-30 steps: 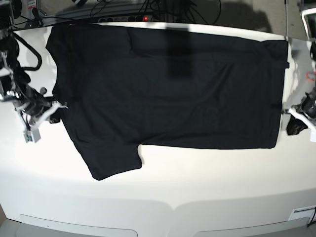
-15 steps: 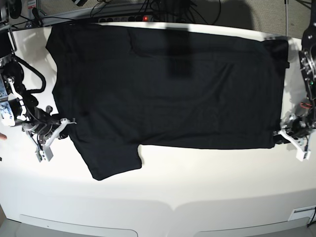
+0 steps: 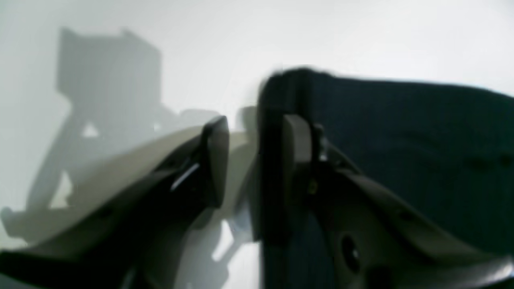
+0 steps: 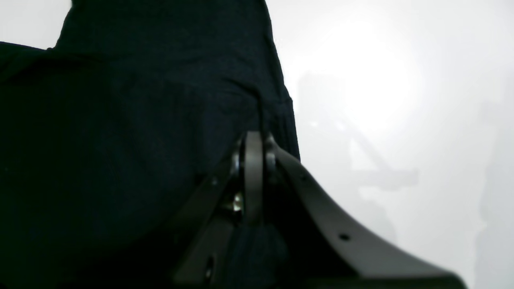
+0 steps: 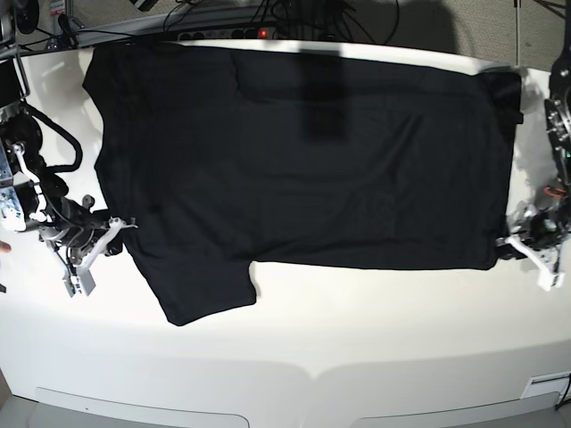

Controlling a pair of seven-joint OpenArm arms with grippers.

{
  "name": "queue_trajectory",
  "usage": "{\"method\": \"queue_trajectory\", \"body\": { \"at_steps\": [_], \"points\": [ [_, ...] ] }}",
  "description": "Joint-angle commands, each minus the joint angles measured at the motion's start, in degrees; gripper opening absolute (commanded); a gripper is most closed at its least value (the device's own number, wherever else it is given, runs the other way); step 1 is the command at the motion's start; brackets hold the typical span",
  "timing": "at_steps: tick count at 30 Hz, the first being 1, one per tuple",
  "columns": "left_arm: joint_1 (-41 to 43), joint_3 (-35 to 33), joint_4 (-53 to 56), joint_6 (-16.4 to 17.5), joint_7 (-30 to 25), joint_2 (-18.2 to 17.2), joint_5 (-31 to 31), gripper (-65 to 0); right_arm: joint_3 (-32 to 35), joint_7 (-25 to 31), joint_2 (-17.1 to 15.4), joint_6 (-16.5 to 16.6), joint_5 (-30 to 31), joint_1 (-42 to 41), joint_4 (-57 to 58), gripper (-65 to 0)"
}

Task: Fold the T-shirt properly
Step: 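Grasp the opposite shirt edge with both grippers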

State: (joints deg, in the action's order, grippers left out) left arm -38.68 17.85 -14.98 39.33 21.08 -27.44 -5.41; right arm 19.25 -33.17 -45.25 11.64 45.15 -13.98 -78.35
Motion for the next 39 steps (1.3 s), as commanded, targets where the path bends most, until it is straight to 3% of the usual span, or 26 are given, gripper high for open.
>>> {"method": "queue_trajectory", "body": {
  "at_steps": [1, 8, 15, 22, 28, 32, 36, 39],
  "points": [
    [-2.4, 0.0, -0.76, 0.67, 0.5, -1.4, -1.84, -43.3, -0.57, 0.94, -1.25, 0.02, 0.07, -1.4, -0.61, -65.0],
    [-2.29, 0.0, -0.74, 0.67, 5.09, -0.31, -5.55, -43.3, -0.57, 0.94, -1.25, 0.02, 0.07, -1.4, -0.61, -65.0],
    [-2.27, 0.0, -0.74, 0.67, 4.87, 3.23, 0.61, -43.3, -0.57, 0.94, -1.25, 0.02, 0.07, -1.42, -0.61, -65.0],
    [-2.27, 0.0, -0.74, 0.67, 5.73, 3.8, 0.9, -44.1, -0.57, 0.85, -1.25, 0.02, 0.07, -1.42, -0.61, -65.0],
    [-2.27, 0.0, -0.74, 0.67, 10.45, 3.78, 0.85, -64.2, -0.57, 3.08, -1.27, 0.04, 0.07, -1.42, -0.61, -65.0],
    [-2.27, 0.0, -0.74, 0.67, 10.4, 3.76, -0.26, -65.0, -0.57, 5.55, -1.25, 0.07, 0.31, -1.81, -0.61, -65.0],
    [-2.25, 0.0, -0.74, 0.67, 8.76, 3.74, -3.78, -65.0, -0.46, 6.19, -1.25, 0.04, 2.08, -4.13, -0.61, -38.3],
    [-2.12, 0.0, -0.74, 0.67, 8.02, 3.82, -7.23, -65.0, -0.39, 5.25, -1.07, 0.04, 2.25, -7.58, -0.55, -35.9]
  ]
}}
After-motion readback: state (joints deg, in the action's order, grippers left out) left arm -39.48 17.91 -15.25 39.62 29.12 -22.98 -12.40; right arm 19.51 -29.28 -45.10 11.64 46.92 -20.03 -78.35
